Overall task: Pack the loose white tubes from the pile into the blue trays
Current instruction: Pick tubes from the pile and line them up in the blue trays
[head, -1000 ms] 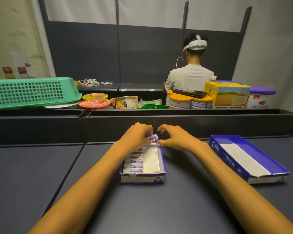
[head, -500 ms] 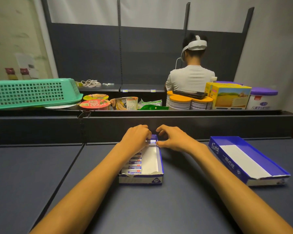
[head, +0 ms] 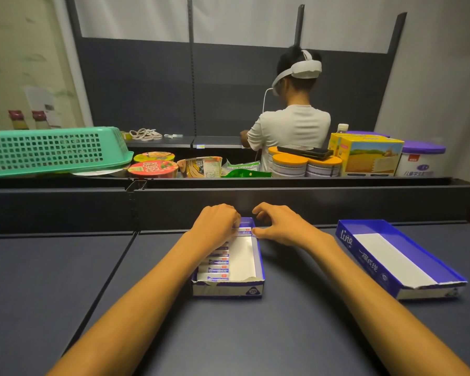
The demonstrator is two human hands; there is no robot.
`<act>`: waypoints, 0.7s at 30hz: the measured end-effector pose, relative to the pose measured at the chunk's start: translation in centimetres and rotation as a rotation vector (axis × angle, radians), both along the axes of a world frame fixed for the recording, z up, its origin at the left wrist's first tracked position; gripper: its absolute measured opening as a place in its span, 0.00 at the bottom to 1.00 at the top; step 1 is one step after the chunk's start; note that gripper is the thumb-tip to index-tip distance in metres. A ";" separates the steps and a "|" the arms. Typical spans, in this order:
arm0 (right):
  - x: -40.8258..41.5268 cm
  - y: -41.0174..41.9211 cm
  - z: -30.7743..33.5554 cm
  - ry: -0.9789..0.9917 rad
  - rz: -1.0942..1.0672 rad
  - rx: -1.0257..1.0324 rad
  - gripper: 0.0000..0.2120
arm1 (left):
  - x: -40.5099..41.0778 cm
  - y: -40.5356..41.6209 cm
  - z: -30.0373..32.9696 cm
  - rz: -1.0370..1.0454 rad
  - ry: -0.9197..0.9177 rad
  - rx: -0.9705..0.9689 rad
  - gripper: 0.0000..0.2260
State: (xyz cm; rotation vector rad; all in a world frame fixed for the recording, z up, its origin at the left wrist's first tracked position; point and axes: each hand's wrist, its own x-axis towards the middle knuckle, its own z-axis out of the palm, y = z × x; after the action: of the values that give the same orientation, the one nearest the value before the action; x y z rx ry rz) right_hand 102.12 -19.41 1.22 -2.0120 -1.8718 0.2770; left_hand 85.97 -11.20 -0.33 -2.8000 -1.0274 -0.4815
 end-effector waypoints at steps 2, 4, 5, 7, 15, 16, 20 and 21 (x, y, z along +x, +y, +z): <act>-0.2 -0.2 0.0 -0.020 -0.002 0.011 0.27 | -0.6 -0.1 0.2 0.009 0.008 0.001 0.12; -0.3 -0.5 0.2 -0.048 -0.004 0.028 0.27 | -1.2 -0.2 0.6 0.025 -0.009 0.003 0.13; -0.5 -0.7 0.4 -0.060 -0.006 0.044 0.27 | -1.7 -0.3 0.8 0.036 -0.025 0.002 0.14; -1.0 -1.0 0.8 -0.074 -0.017 0.082 0.25 | -3.1 -0.6 1.4 0.062 -0.055 -0.006 0.15; -4.7 -3.3 1.5 -0.167 -0.038 0.096 0.26 | -9.6 -1.9 2.9 0.126 -0.006 -0.053 0.23; -5.1 -3.5 1.6 -0.164 -0.036 0.095 0.26 | -10.4 -2.2 2.9 0.137 -0.001 -0.059 0.23; -7.8 -4.2 2.2 -0.188 0.007 0.087 0.26 | -14.2 -4.3 3.1 0.215 0.012 -0.070 0.25; -8.7 -4.4 2.3 -0.199 0.030 0.089 0.26 | -15.2 -4.9 3.2 0.241 0.018 -0.072 0.25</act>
State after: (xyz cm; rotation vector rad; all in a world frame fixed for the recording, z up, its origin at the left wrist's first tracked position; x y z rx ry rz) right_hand 93.40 -23.80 3.53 -2.0161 -1.9957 0.0008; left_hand 70.76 -16.09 2.87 -2.6844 -1.3811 -0.3968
